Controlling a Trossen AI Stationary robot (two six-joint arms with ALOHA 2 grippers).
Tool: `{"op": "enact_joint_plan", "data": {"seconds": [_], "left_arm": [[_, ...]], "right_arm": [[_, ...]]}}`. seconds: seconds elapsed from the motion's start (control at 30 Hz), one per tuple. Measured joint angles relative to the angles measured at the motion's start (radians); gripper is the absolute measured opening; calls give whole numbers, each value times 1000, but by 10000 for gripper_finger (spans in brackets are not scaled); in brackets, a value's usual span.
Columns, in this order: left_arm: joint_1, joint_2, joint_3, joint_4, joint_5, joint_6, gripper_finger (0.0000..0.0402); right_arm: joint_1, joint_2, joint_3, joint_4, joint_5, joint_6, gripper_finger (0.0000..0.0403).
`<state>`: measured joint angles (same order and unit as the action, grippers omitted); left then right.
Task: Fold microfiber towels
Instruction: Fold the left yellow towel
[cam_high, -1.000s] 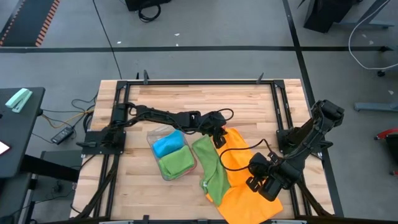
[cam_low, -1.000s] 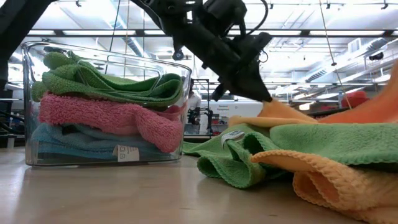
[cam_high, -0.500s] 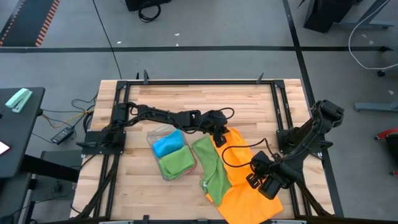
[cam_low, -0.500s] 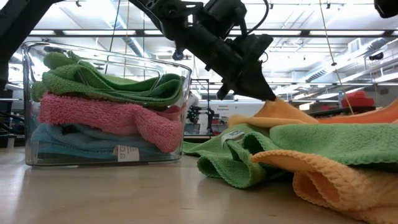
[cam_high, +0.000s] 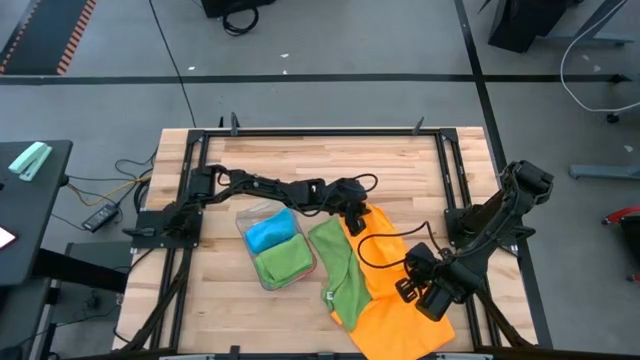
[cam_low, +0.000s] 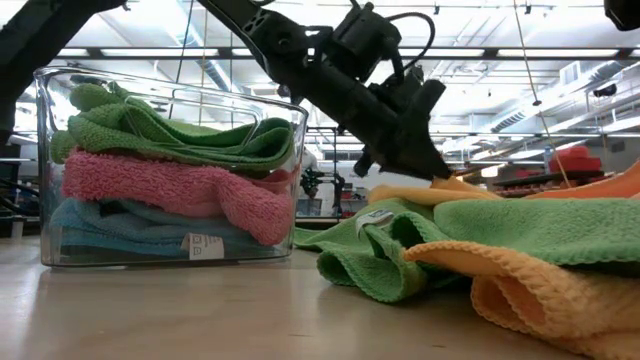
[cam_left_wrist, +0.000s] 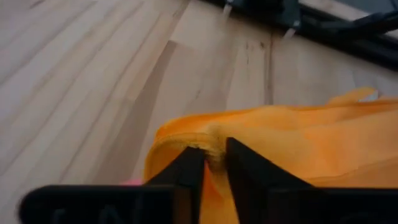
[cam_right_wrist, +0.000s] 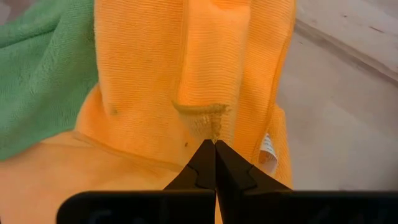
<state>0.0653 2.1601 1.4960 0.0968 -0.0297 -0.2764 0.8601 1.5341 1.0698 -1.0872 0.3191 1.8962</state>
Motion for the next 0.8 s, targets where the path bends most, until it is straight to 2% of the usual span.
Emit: {"op": "enact_joint_plan", "data": {"seconds": [0.2, 0.37, 0.57, 0.8], "left_arm": [[3, -5, 4, 1, 17, 30, 172], [29, -51, 12, -25, 159, 32, 226], [52, -78, 11, -77, 314, 33, 229], [42, -78, 11, -154, 327, 29, 201]], "right_arm": [[1, 0, 0, -14, 0, 44, 3], [13, 0, 0, -37, -5, 54, 3], [34, 0, 0, -66, -7, 48, 3], [34, 0, 0, -76, -8, 32, 3]]}}
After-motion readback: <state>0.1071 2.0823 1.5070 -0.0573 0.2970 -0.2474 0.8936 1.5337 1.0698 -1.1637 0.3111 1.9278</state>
